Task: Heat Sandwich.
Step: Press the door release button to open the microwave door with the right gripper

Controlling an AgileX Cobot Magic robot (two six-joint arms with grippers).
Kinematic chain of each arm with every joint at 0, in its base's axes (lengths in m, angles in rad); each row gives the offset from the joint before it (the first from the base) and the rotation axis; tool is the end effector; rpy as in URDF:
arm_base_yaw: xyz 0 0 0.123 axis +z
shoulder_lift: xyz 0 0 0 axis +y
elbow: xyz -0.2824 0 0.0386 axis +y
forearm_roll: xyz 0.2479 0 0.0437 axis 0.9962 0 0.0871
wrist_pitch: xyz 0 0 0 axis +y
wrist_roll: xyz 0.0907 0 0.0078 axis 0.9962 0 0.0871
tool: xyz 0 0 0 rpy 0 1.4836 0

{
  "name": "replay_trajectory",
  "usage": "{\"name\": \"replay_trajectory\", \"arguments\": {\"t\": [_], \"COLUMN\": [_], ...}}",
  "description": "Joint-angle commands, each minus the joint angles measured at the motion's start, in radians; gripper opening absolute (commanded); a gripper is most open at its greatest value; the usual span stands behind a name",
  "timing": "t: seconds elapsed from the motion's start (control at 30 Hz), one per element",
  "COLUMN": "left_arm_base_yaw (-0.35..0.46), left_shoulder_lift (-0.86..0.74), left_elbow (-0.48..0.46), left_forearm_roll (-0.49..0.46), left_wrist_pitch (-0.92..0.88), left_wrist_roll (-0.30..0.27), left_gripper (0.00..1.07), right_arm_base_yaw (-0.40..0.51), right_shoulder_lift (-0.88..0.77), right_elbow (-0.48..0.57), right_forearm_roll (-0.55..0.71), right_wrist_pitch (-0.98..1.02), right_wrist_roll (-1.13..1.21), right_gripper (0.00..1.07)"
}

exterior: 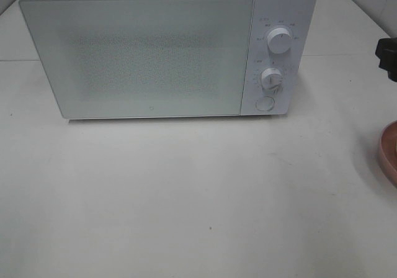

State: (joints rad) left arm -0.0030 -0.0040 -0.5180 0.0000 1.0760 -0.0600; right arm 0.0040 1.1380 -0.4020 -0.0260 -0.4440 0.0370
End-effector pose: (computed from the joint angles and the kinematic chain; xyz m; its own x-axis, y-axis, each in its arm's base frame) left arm -0.0082 0.0000 0.2809 -0.4494 -0.0586 -0.8914 -0.0240 0.9983 -0.0535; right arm 0.2188 0.0019 0.2429 -0.2037 0.0127 -0.9790 -0.0122 0.9998 0.0155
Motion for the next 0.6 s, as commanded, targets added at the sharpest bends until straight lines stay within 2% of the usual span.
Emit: {"name": "replay_trajectory", "arguments": {"t": [0.03,0.1,0.23,0.27,0.33,0.4,0.53,0.6], "left_arm_base_yaw": [0.002,0.002,0.002,0.002,0.002,0.002,0.002,0.002], "left_shoulder_lift": [-0.023,-0.023,-0.023,-0.023,-0.023,-0.023,-0.023,-0.023], "left_elbow": [0.0,0.0,0.0,0.0,0.0,0.0,0.0,0.0], "left_forearm_roll": [-0.007,-0.007,-0.007,-0.007,-0.007,-0.007,-0.007,-0.007], "left_wrist_pitch": [-0.005,-0.005,-0.005,-0.005,-0.005,-0.005,-0.005,-0.005], "left_wrist_roll": [0.001,0.001,0.001,0.001,0.001,0.001,0.001,0.001], "left_gripper": [0.98,0.98,0.98,0.98,0.98,0.98,0.98,0.98], "right_arm_base_yaw": [-0.001,-0.001,0.028,0.073,0.095,0.19,0.273,0.351], "right_shoulder_lift": [0.02,0.05,0.08,0.102,0.113,0.158,0.203,0.257], "right_elbow": [0.059,0.116,0.158,0.174,0.18,0.193,0.201,0.201], "right_forearm_roll": [0.026,0.069,0.141,0.184,0.202,0.294,0.38,0.46], "right_wrist_pitch": [-0.172,-0.289,-0.377,-0.424,-0.443,-0.495,-0.561,-0.623], "right_wrist_roll": [-0.046,-0.083,-0.093,-0.125,-0.143,-0.198,-0.234,-0.257], "right_gripper": [0.75,0.75,0.75,0.75,0.75,0.75,0.75,0.75]}}
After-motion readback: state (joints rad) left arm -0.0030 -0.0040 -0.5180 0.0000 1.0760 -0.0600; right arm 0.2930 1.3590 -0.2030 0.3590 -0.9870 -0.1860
